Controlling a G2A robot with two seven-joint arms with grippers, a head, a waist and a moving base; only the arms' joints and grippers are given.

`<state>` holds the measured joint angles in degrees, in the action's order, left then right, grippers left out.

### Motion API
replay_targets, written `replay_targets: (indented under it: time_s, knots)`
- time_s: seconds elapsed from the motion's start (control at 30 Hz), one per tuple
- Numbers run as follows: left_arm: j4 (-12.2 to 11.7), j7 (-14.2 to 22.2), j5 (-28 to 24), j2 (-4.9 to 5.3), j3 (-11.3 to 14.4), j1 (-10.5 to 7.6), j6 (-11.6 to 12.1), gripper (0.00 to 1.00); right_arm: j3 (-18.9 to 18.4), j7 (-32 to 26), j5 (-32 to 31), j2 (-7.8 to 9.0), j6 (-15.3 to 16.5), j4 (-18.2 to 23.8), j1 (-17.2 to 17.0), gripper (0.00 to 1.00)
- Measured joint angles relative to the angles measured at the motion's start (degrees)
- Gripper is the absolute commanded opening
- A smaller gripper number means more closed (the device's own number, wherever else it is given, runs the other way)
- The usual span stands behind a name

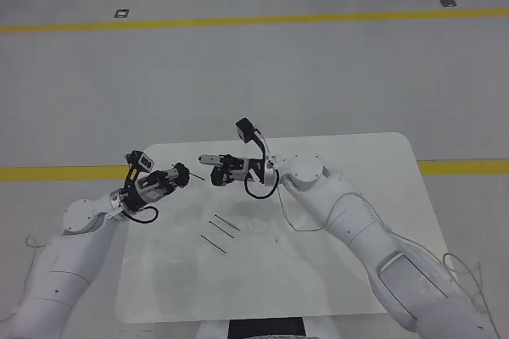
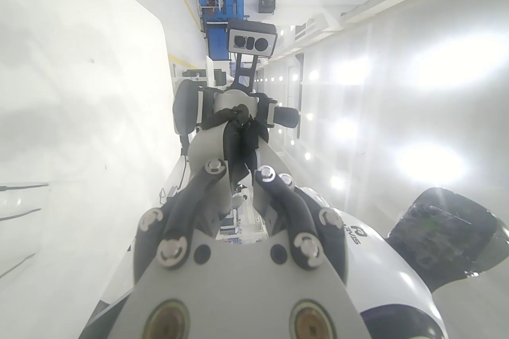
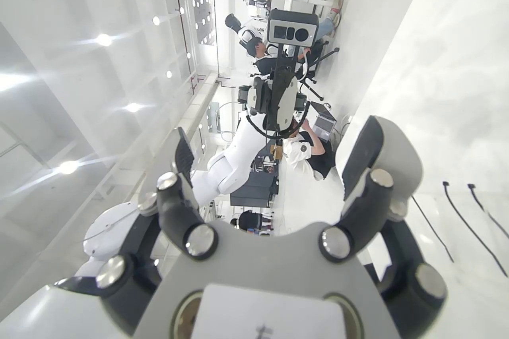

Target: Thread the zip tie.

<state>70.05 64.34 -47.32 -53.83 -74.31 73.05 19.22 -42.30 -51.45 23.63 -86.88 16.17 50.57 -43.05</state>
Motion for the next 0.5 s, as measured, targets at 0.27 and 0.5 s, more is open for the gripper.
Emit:
replay_targets:
  time_s: [0.27, 0.5]
  knots:
    - [0.0, 0.0, 0.0, 0.0, 0.0, 0.0, 0.0, 0.0, -0.04, 0.6, -0.34, 0.03, -0.34, 0.52, -0.36, 1.0]
    - [0.0, 0.0, 0.0, 0.0, 0.0, 0.0, 0.0, 0.0, -1.04, 0.18, -1.02, 0.38, -2.54, 3.18, -1.7, 1.0]
